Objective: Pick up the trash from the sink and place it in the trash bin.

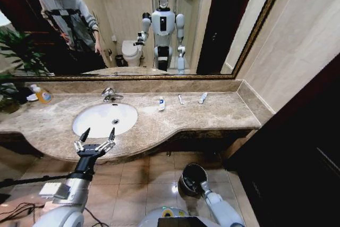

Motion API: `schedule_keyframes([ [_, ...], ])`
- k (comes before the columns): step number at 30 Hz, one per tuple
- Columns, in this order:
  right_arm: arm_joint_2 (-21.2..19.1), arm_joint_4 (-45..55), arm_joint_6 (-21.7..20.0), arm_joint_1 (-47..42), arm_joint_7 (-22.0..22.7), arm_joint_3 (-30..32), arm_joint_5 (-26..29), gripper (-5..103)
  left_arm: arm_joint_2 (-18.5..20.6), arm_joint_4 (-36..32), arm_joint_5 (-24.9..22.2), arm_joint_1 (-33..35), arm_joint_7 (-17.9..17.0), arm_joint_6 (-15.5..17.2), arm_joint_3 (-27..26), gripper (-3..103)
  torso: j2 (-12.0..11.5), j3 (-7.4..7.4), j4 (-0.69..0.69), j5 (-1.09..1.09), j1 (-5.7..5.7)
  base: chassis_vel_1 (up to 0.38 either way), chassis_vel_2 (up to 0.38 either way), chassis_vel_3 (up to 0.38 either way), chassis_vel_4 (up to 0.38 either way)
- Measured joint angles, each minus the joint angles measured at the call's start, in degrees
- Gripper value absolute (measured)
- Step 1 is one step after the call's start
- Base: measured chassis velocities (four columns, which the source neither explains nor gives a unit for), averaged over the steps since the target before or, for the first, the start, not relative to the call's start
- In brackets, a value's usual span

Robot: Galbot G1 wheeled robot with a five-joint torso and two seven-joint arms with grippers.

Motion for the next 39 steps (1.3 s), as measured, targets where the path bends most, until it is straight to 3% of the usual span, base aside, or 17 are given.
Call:
schedule_keyframes([
  [5,0.0,0.2,0.0,-0.1,0.0,0.0,0.0,78,0.0,0.0,0.0,0.0,0.0,0.0,0.0,100,0.0,0.00,0.00,0.00,0.00,0.000,0.000,0.000,0.000],
  [8,0.2,0.2,0.0,-0.2,0.0,0.0,0.0,93,0.0,0.0,0.0,0.0,0.0,0.0,0.0,100,0.0,0.00,0.00,0.00,0.00,0.000,0.000,0.000,0.000],
  [10,0.3,0.2,0.0,-0.2,0.0,0.0,0.0,93,0.0,0.0,0.0,0.0,0.0,0.0,0.0,100,0.0,0.00,0.00,0.00,0.00,0.000,0.000,0.000,0.000],
  [11,0.4,0.2,0.0,-0.3,0.0,0.0,0.0,99,0.0,0.0,0.0,0.0,0.0,0.0,0.0,100,0.0,0.00,0.00,0.00,0.00,0.000,0.000,0.000,0.000],
  [30,0.3,5.3,0.7,-3.0,0.7,0.4,0.4,100,0.0,0.0,0.0,0.0,0.0,0.0,0.0,100,0.0,0.00,0.00,0.00,0.00,0.000,0.000,0.000,0.000],
  [32,0.0,7.9,3.5,-4.2,1.7,0.7,0.4,100,0.0,0.0,0.0,0.0,0.0,0.0,0.0,100,0.0,0.00,0.00,0.01,0.00,0.000,0.000,0.000,0.000],
  [39,-1.9,22.8,5.1,-10.9,5.1,2.6,1.0,100,0.0,0.0,0.0,0.0,0.0,0.0,0.0,100,0.0,0.00,0.00,0.01,0.00,0.000,0.000,0.000,0.000],
])
